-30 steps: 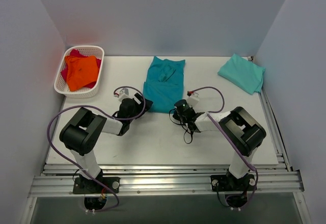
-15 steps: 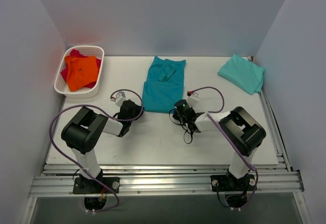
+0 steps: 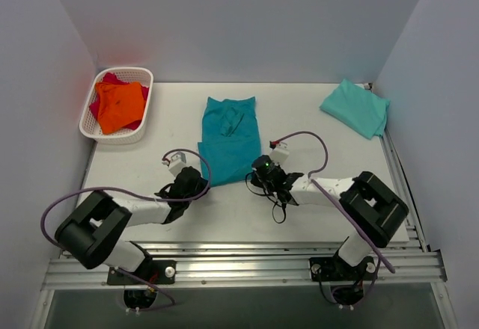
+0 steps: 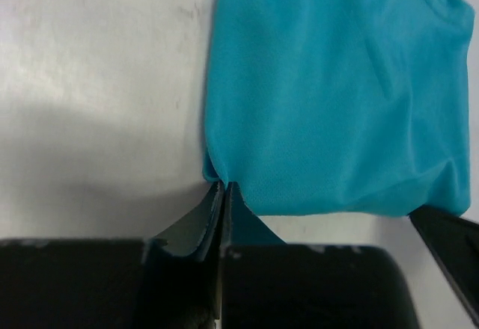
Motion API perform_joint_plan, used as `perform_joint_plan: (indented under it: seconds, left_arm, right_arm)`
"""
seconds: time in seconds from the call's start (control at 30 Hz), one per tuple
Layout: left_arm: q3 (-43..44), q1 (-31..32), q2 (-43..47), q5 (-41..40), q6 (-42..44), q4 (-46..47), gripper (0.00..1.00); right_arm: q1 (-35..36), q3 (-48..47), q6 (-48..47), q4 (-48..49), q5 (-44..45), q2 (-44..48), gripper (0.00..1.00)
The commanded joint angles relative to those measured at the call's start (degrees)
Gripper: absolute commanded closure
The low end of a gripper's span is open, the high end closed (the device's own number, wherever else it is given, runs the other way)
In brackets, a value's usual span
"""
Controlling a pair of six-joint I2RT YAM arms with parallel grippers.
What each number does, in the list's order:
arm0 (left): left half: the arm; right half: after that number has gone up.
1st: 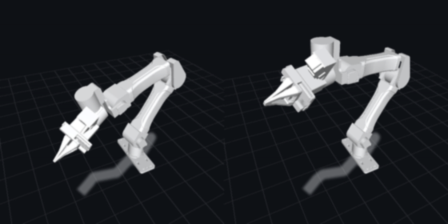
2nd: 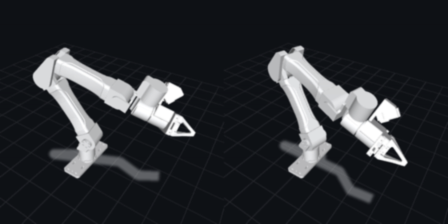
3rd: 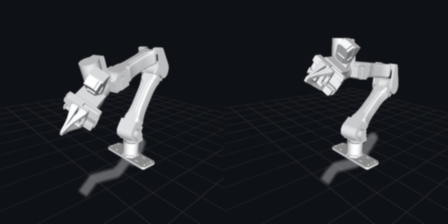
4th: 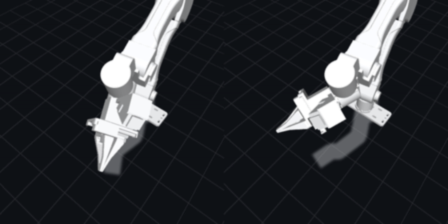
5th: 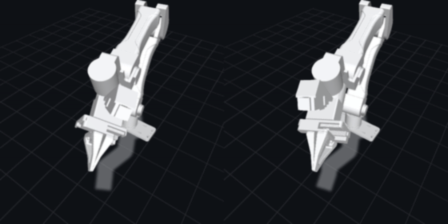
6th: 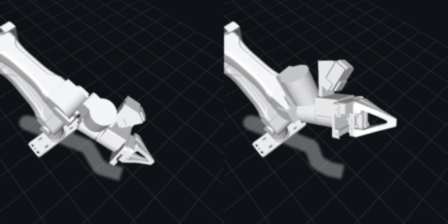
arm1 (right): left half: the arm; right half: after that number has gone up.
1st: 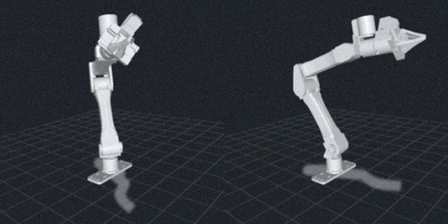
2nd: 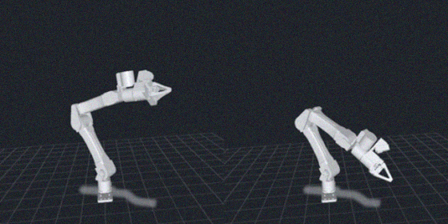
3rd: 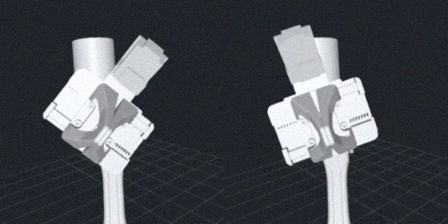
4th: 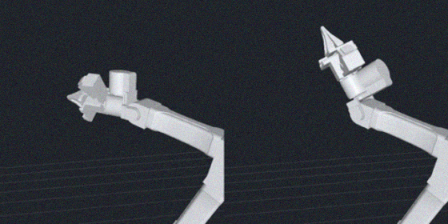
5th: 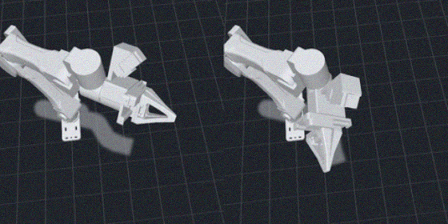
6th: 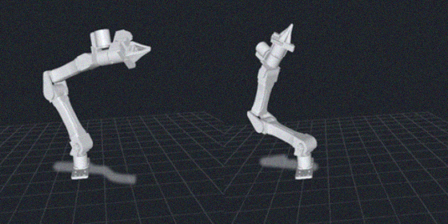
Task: Fold and stack the t-shirts
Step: Grab one side of the 2/3 rectangular tshirt with both arms, then fold the long partially folded tshirt into a neat square
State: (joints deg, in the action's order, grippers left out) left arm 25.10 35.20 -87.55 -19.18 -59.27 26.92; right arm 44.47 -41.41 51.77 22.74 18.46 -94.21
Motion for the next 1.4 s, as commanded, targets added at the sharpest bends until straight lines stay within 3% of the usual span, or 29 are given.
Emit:
perform_joint_plan:
  seconds: [0.0, 0.23, 0.4, 0.77, 1.17, 1.37]
  left_arm:
    - [-1.11, 5.39, 11.14, -5.42, -0.14, -15.9, 0.98]
    - [0.12, 7.69, 34.69, -8.07, -0.15, -35.68, 0.98]
    - [6.43, 6.9, 39.29, -11.83, 2.31, -41.15, 0.96]
    - [17.42, -3.99, 29.55, -4.3, 9.96, -35.36, 0.96]
    - [26.22, -7.87, 16.19, 2.92, 13.39, -28.68, 0.96]
    - [31.75, -9.71, 8.55, 6.34, 14.35, -25.42, 0.96]
  right_arm:
    - [2.9, 1.85, 1.84, -7.17, 4.21, 8.07, 1.0]
    - [8.0, 0.63, 2.81, -17.02, 8.52, 19.94, 1.0]
    - [8.97, -4.64, 0.27, -21.42, 11.15, 21.27, 1.0]
    - [7.74, -15.18, -4.74, -22.48, 13.09, 14.94, 1.0]
    - [2.73, -17.13, -6.33, -21.69, 10.98, 11.07, 1.0]
    - [-3.41, -19.5, -7.47, -19.76, 8.96, 6.69, 1.0]
